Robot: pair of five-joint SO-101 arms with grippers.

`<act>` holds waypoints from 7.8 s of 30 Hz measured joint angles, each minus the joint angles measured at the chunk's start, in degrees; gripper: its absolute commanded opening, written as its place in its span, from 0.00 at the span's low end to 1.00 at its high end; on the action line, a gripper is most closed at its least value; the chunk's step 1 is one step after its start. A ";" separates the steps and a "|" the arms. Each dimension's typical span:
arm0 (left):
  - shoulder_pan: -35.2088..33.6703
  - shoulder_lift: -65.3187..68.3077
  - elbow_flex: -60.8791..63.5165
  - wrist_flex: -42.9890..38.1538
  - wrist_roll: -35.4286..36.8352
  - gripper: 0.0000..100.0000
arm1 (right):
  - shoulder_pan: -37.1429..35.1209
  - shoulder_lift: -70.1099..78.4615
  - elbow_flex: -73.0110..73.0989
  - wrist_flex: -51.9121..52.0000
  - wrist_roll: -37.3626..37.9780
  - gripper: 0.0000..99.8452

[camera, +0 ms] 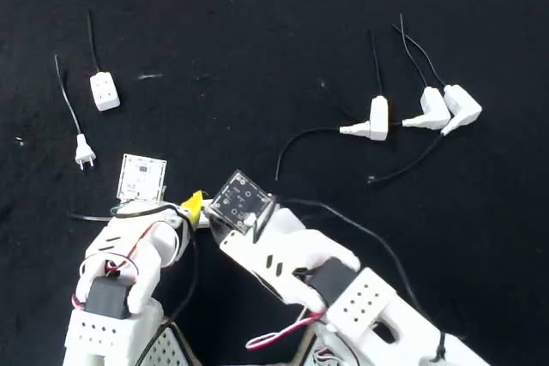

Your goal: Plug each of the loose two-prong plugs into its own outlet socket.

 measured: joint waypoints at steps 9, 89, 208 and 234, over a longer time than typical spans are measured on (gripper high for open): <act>0.18 0.70 0.88 0.62 -0.18 0.21 | 1.49 -5.54 -0.35 2.55 0.00 0.01; -27.43 51.08 -17.05 -18.46 -15.74 0.21 | 5.10 55.65 -42.64 17.58 -0.97 0.01; -27.78 37.89 -8.44 1.49 -15.47 0.21 | 5.27 107.96 -115.60 59.16 12.40 0.01; -31.47 37.89 -8.88 2.64 -15.47 0.21 | 4.84 89.58 -110.15 69.45 52.92 0.43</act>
